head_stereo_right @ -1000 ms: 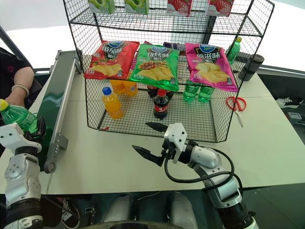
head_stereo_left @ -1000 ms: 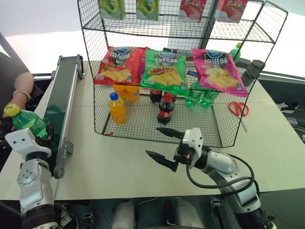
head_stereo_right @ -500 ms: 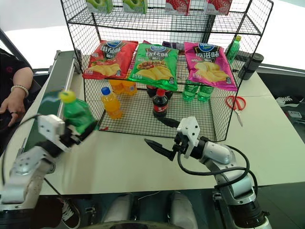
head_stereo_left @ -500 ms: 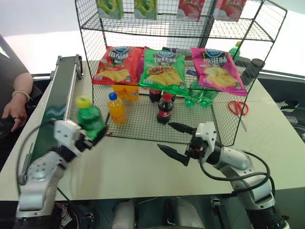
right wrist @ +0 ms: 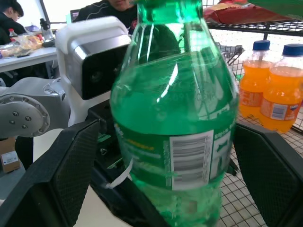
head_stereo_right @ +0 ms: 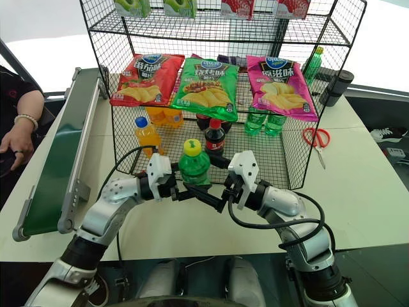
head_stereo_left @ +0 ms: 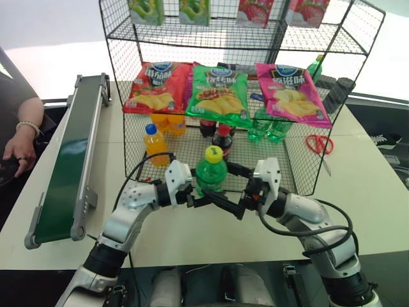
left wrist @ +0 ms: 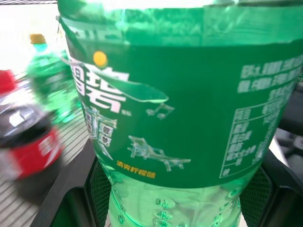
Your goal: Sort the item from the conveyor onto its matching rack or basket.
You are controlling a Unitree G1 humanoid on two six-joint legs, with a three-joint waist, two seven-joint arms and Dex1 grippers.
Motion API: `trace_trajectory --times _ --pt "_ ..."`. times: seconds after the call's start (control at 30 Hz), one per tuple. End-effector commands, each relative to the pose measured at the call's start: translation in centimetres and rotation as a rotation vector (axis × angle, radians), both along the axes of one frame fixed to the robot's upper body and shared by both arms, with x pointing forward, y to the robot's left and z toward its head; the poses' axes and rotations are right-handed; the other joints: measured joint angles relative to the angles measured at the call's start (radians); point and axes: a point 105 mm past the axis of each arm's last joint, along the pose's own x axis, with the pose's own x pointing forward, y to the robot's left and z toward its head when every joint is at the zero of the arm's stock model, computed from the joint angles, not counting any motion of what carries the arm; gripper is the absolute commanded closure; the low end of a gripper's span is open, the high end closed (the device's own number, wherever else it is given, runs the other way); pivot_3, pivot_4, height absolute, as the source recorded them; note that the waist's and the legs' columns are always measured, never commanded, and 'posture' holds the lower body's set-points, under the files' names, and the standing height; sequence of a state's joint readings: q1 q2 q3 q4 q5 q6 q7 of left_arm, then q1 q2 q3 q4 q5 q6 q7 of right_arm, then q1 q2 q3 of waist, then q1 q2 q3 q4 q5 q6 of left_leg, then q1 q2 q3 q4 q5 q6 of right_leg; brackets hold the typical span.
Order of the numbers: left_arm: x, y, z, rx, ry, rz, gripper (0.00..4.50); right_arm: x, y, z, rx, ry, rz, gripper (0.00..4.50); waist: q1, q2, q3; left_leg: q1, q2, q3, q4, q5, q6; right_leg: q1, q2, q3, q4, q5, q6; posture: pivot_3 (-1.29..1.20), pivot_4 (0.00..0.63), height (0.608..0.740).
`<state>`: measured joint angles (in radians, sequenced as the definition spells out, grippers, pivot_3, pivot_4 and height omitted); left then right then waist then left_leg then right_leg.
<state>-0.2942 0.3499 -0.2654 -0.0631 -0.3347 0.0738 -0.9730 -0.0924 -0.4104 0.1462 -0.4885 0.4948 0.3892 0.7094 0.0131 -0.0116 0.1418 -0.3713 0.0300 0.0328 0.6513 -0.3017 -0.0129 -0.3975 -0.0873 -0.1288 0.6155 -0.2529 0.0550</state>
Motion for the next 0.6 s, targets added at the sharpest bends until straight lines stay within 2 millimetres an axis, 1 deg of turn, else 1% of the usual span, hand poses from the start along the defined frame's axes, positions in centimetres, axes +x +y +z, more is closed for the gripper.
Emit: trace_trajectory --times 0.03,0.2,0.3,0.33,0.37,0.43,0.5,0.53,0.57,0.6 --pt "-0.4 -0.8 1.3 -0.007 -0.074 -0.080 1.62 -0.5 0.0 1.3 0.018 -0.052 -0.006 0.00 0.001 0.000 0.000 0.000 0.000 0.000 0.000 0.000 0.000 0.000 0.000 0.000 0.000 0.000 0.000 0.00 0.150 0.734" --pt "-0.3 -0.9 1.4 0.003 -0.084 -0.103 1.62 -0.5 -0.2 1.3 0.027 -0.048 -0.021 0.00 0.002 0.000 0.000 0.000 0.000 0.000 0.000 0.000 0.000 0.000 0.000 0.000 0.000 0.000 0.000 0.00 0.150 0.734" --pt "-0.2 -0.9 1.4 0.002 -0.089 -0.102 1.62 -0.7 -0.3 1.2 0.029 -0.035 -0.020 0.81 0.001 0.000 0.000 0.000 0.000 0.000 0.000 0.000 0.000 0.000 0.000 0.000 0.000 0.000 0.000 0.00 0.150 0.734" --pt "-0.1 -0.9 1.5 0.002 -0.090 -0.102 1.62 -0.7 -0.3 1.2 0.028 -0.035 -0.020 1.29 0.001 0.000 0.000 0.000 0.000 0.000 0.000 0.000 0.000 0.000 0.000 0.000 0.000 0.000 0.000 0.00 0.150 0.734" --pt "-0.2 -1.0 1.4 0.001 -0.086 -0.106 1.62 -0.7 -0.3 1.2 0.027 -0.039 -0.023 1.45 0.001 0.000 0.000 0.000 0.000 0.000 0.000 0.000 0.000 0.000 0.000 0.000 0.000 0.000 0.000 0.00 0.150 0.734" --pt "-0.3 -1.1 1.3 -0.003 -0.070 -0.115 1.62 -0.6 -0.4 1.3 0.025 -0.048 -0.034 1.45 0.001 0.000 0.000 0.000 0.000 0.000 0.001 0.000 0.000 0.000 0.000 0.000 0.000 0.000 0.000 0.00 0.150 0.734" --pt "-0.2 -1.1 1.1 0.001 -0.053 -0.106 0.58 -0.3 -0.6 1.4 0.028 -0.054 -0.051 1.45 0.001 0.000 0.000 0.000 0.000 0.000 0.001 0.000 0.000 0.000 0.000 0.000 0.000 0.000 0.000 0.00 0.150 0.734" --pt "-0.1 -1.0 0.9 0.006 -0.047 -0.091 0.20 -0.2 -0.7 1.4 0.032 -0.056 -0.061 1.45 0.002 0.000 0.000 0.000 0.000 0.000 0.001 0.000 0.000 0.000 0.000 0.000 0.000 0.000 0.000 0.00 0.150 0.734" --pt "0.1 -0.8 0.7 0.013 -0.042 -0.071 0.03 0.0 -0.9 1.5 0.035 -0.060 -0.074 1.45 0.001 0.000 0.000 0.000 0.000 0.000 0.001 0.000 0.000 0.000 0.000 0.000 0.000 0.000 0.000 0.00 0.150 0.734" --pt "0.5 -0.4 0.4 0.020 -0.034 -0.039 0.03 0.3 -1.2 1.6 0.038 -0.068 -0.100 1.45 0.001 0.000 0.000 0.000 0.000 0.000 0.001 0.000 0.000 0.000 0.000 0.000 0.000 0.000 0.000 0.00 0.150 0.734"
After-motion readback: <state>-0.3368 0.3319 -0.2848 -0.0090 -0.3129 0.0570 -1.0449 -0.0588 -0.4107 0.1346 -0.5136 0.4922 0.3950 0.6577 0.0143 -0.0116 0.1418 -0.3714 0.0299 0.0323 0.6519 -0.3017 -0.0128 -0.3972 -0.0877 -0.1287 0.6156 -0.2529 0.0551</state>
